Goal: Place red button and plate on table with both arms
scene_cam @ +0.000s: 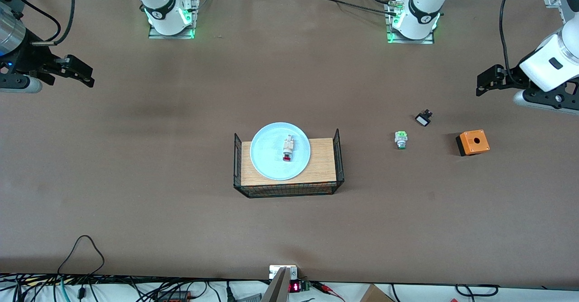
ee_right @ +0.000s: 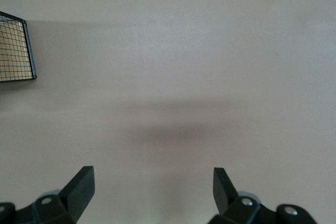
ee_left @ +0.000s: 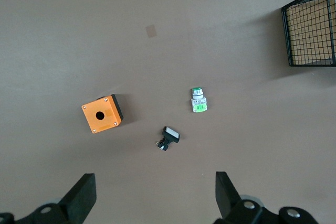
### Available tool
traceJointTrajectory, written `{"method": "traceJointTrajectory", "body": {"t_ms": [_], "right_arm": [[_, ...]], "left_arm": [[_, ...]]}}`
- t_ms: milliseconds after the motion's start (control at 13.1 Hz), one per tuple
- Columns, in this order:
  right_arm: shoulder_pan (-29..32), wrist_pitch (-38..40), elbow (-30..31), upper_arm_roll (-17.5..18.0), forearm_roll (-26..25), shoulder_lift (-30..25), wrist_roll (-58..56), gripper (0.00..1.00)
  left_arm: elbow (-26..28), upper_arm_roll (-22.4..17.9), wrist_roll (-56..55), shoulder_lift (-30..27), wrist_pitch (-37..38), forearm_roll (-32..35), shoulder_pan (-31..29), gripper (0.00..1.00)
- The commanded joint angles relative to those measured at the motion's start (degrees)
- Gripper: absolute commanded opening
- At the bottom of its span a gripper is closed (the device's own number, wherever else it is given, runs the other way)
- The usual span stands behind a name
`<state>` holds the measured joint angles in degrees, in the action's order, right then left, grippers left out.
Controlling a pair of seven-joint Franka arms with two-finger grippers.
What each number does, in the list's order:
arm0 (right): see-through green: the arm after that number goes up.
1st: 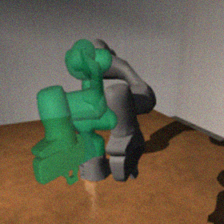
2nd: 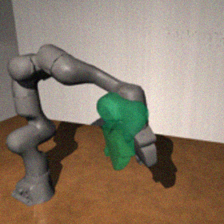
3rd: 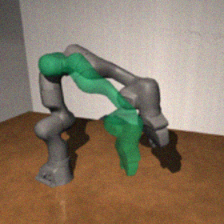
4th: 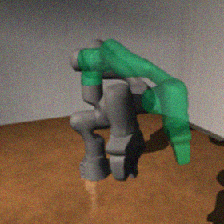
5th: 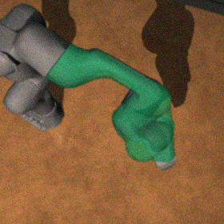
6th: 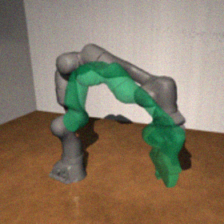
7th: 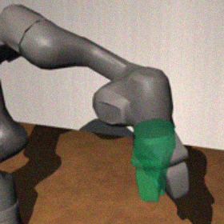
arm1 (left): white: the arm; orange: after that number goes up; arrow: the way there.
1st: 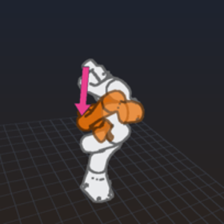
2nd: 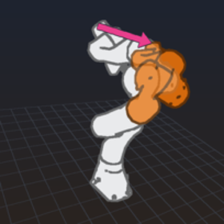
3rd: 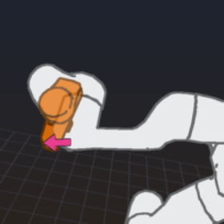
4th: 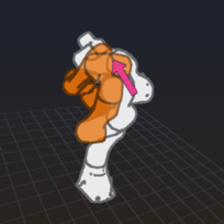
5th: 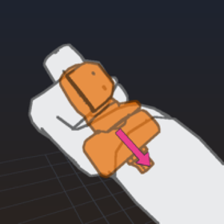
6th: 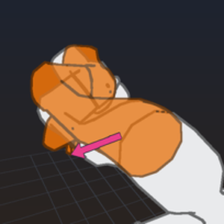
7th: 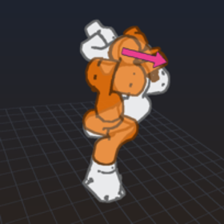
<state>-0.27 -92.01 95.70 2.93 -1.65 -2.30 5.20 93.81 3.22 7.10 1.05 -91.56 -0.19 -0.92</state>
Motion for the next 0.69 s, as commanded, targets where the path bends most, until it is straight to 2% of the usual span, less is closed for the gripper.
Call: {"method": "traceJointTrajectory", "body": {"t_ms": [0, 613], "right_arm": [[0.36, 0.52, -0.87, -0.12, 1.47, 0.28, -1.07, 1.0], [-1.31, 2.89, -0.87, 0.5, 1.12, 0.54, -2.03, 1.0]], "left_arm": [[-1.96, 0.46, -0.78, 0.79, 1.39, 0.98, 0.22, 1.0], [-2.4, 0.47, -1.04, 0.88, 1.74, 0.89, 0.13, 1.0]]}}
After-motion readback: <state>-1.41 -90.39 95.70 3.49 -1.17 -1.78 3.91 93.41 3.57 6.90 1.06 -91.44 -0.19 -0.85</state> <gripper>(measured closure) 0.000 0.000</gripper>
